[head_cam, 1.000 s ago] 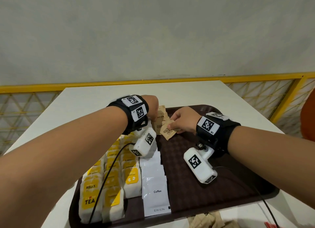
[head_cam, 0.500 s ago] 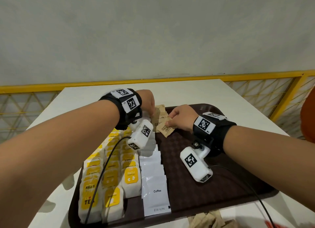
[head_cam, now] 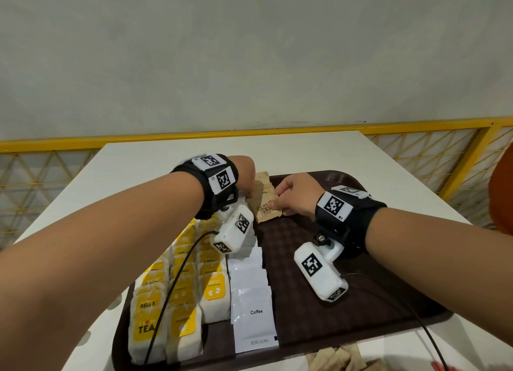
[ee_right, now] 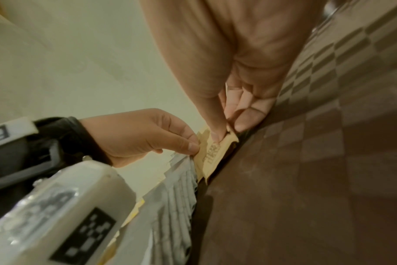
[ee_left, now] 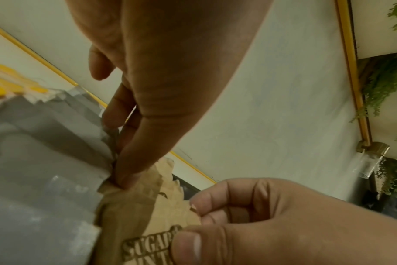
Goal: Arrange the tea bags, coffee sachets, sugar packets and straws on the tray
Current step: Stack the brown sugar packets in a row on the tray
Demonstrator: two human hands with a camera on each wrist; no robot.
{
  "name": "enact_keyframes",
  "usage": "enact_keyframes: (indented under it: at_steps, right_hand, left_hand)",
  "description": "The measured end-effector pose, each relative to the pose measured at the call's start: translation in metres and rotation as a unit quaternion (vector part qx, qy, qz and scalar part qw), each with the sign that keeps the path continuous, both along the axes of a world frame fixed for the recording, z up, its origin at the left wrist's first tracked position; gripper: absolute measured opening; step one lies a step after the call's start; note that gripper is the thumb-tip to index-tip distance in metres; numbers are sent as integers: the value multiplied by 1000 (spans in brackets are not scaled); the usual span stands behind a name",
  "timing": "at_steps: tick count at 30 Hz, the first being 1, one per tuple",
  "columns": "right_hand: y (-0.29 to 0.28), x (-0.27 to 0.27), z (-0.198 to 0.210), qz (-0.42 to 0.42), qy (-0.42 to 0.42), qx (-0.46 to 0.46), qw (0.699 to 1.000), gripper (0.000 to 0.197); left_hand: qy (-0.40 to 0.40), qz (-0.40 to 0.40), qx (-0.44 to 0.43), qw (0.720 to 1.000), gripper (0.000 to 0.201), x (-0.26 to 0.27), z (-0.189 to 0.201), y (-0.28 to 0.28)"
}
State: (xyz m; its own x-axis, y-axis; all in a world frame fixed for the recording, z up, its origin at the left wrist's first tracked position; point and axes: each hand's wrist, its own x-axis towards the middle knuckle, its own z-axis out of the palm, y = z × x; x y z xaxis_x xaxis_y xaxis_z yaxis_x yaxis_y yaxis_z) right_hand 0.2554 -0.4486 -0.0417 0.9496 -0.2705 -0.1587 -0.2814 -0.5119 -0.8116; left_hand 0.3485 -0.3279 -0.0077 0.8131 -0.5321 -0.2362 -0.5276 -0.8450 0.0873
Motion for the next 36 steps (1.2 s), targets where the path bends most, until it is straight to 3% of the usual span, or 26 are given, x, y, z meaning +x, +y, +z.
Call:
enact_keyframes:
  at_steps: [5, 15, 24, 36]
  right_hand:
    - [0, -3, 0, -3, 21, 66, 998, 26]
    - [0, -5, 4, -7, 40, 69, 997, 43]
    - [-4, -7, 9, -15, 35, 85, 996, 34]
    - [2, -3, 7, -13, 30, 53, 998, 24]
  left_hand:
    - [-8, -2, 7, 1000, 27, 0, 0, -1]
    - [-6, 6, -3, 1000, 26, 0, 0, 2]
    - [-37, 43, -100, 993, 27, 7, 18, 19]
    - [-18, 36, -105, 994, 15, 1, 15, 26]
